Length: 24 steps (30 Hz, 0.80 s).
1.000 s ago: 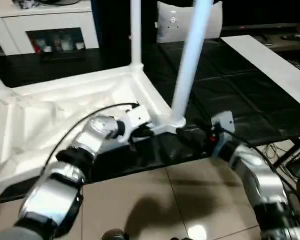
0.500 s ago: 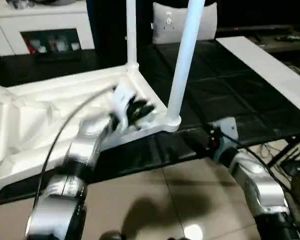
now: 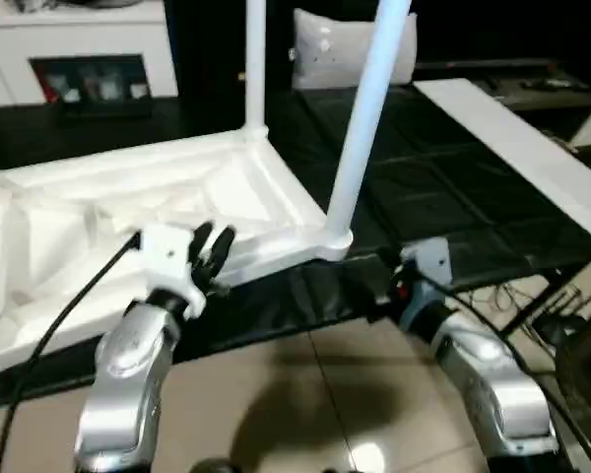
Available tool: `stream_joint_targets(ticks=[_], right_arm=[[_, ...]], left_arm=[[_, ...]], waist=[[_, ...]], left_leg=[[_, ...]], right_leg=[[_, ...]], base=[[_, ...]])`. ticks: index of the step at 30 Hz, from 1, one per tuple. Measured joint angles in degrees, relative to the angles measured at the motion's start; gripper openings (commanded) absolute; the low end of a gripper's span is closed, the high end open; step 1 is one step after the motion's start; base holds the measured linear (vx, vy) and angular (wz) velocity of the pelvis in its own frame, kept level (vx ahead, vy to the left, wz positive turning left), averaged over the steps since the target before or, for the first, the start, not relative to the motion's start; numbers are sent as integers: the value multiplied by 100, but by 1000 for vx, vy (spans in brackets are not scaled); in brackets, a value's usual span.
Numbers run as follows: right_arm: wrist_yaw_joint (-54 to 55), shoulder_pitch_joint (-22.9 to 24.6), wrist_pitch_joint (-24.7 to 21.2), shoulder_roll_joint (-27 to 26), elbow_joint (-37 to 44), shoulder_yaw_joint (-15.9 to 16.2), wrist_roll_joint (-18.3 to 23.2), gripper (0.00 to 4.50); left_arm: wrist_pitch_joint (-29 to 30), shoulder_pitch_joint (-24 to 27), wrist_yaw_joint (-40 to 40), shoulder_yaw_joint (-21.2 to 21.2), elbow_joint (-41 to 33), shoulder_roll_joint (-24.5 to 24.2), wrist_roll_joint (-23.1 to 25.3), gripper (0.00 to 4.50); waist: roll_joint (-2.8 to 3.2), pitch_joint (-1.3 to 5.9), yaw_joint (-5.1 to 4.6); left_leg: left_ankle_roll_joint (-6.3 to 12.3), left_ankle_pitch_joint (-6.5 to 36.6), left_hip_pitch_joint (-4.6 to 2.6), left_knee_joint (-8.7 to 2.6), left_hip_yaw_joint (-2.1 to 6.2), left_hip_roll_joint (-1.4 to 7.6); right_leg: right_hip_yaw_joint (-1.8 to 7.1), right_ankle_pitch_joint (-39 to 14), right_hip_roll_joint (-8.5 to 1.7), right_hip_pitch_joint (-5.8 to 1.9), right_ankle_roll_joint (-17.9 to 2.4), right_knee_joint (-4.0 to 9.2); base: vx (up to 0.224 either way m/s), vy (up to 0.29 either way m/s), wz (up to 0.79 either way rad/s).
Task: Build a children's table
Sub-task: Rotate leg to tighten
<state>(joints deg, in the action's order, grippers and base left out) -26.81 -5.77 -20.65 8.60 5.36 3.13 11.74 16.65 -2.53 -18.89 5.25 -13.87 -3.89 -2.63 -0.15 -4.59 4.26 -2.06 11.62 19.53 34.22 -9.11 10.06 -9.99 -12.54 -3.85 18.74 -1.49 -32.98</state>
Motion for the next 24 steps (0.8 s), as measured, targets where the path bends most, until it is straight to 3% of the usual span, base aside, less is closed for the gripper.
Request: stream_joint_targets(ticks=[1,2,3,4,5,7,8,9,10,11,12,13,14,15,16,18,20,21,22,24], right_arm=[[-59,78,2,45,72,-2,14,450],[-118,53,-3,59,74,38,33,450],[-166,67,-2,76,77,71,51,450],[-209,64,0,101,75,114,66,450],[-246,70,6,107,86,144,89,450],[-341,100,18,170,75,188,99,450],[-368,131,17,173,65,211,99,450],[-397,126,16,160,65,309,100,450],[-448,85,57,134,81,406,102,450],[-471,84,113,138,81,406,104,450],[-487,84,167,153,66,381,111,450],[-490,72,247,136,39,340,127,450],[-503,66,317,131,9,328,139,450],[-531,67,366,156,-34,323,141,450],[-570,66,397,208,-105,280,142,450],[-610,131,401,352,-299,210,125,450],[-623,132,422,391,-372,159,123,450],[-635,127,461,381,-368,162,137,450],[-664,113,470,372,-367,172,174,450],[-682,112,477,363,-368,166,222,450]], left_arm=[[60,-49,37,-34,-80,-6,3,147],[108,0,76,9,-147,8,5,147],[182,79,110,22,-152,40,6,147],[267,200,136,23,-181,54,4,147],[330,230,165,24,-210,23,11,147],[381,190,166,-57,-388,-79,31,147],[391,210,164,-74,-428,-107,33,147],[445,283,165,-67,-484,-169,44,147],[501,339,172,-25,-490,-265,77,147],[513,335,171,-19,-493,-296,96,147],[518,328,168,-48,-518,-297,115,147],[526,348,163,-79,-555,-297,122,147],[543,363,159,-88,-573,-304,121,147],[554,376,156,-108,-585,-301,117,147],[558,376,151,-145,-601,-288,114,147],[605,441,109,-295,-591,-214,55,147],[575,416,-31,-304,-638,-282,-134,147],[555,419,-107,-278,-653,-341,-218,176],[516,451,-224,-234,-676,-422,-318,182],[494,510,-390,-168,-738,-535,-447,188]], waist=[[-127,39,17],[-241,53,32],[-180,27,38],[-105,13,55],[-31,4,43],[101,11,26],[106,10,13],[92,16,-84],[63,42,-193],[49,61,-246],[28,83,-266],[-42,128,-249],[-99,159,-239],[-196,194,-242],[-401,199,-204],[-317,213,-127],[-307,208,-103],[-303,205,-100],[-277,187,-113],[-261,167,-147]], left_leg=[[4,-2,65,33,40,-140],[13,18,55,79,95,-224],[64,186,21,357,144,-219],[161,296,69,869,308,-183],[152,393,67,1087,350,-162],[82,662,-13,736,325,-93],[103,653,-5,707,352,-98],[156,619,-49,605,507,-194],[232,579,-68,540,701,-361],[249,589,-105,518,806,-439],[274,608,-137,508,834,-500],[290,632,-166,488,763,-558],[298,643,-172,466,705,-639],[302,645,-170,447,646,-754],[279,687,-149,482,567,-921],[255,689,-173,452,561,-877],[137,662,-158,433,562,-801],[113,651,-142,428,567,-765],[87,637,-136,423,570,-709],[72,626,-136,417,558,-665]], right_leg=[[173,-332,-99,-15,60,-410],[224,-372,-158,4,82,-474],[103,-372,-187,-37,79,-436],[-40,-372,-236,-197,81,-427],[-202,-384,-297,-280,102,-397],[-463,-424,-334,-427,179,-340],[-493,-432,-315,-475,190,-273],[-380,-546,-171,-461,103,-228],[-37,-706,-7,-371,-50,-528],[157,-749,97,-268,-51,-841],[322,-760,194,-114,-38,-1053],[478,-717,229,155,15,-1112],[552,-604,190,366,93,-1046],[669,-409,114,511,112,-774],[866,156,-30,534,195,-529],[896,144,22,510,143,-489],[854,192,80,497,95,-416],[811,224,99,485,45,-359],[762,262,141,450,-22,-260],[732,310,156,414,-61,-191]], base=[[-34,29,36],[15,-38,60],[88,-33,40],[88,-33,40],[105,52,45],[90,81,73],[90,44,81],[147,36,68],[147,36,68],[174,45,71],[145,7,52],[145,7,52],[116,-15,12],[94,-53,5],[94,-53,5],[72,-72,-2],[33,-32,-3],[0,0,0],[0,0,0],[-33,-8,3]])
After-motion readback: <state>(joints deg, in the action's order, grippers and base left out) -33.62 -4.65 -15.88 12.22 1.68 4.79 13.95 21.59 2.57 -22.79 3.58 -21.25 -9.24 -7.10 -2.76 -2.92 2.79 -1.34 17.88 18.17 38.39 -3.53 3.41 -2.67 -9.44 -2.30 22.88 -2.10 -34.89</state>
